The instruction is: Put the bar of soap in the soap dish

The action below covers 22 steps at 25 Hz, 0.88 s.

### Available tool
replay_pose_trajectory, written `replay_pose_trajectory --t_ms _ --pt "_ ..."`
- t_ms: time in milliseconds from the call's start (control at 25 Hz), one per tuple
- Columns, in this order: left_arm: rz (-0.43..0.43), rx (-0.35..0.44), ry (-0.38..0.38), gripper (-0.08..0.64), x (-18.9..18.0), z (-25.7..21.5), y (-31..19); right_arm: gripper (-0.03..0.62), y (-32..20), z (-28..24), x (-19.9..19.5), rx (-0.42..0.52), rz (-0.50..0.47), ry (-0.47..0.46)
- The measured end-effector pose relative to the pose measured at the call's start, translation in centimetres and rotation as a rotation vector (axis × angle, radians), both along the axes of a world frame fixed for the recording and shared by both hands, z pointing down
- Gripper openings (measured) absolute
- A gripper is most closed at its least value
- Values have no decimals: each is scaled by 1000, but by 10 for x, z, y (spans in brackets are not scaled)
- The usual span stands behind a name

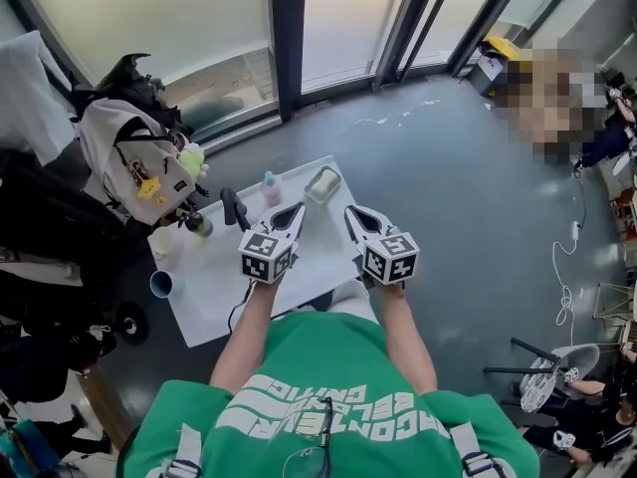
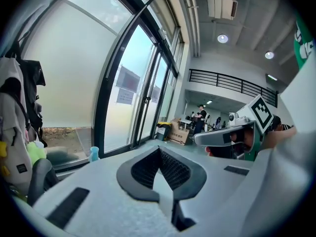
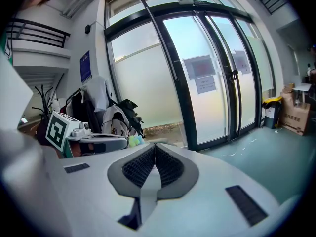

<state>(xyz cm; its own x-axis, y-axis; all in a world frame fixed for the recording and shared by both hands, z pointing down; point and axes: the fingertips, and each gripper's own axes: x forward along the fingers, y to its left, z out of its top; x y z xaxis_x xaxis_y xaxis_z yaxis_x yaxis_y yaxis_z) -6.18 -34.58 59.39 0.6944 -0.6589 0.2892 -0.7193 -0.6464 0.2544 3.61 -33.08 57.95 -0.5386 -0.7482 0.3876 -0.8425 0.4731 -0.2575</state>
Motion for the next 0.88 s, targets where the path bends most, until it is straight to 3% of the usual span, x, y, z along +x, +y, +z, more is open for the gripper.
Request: replay_pose_trajectory --t_ms 880 --pt "12 9 22 8 4 1 4 14 4 9 5 2 11 44"
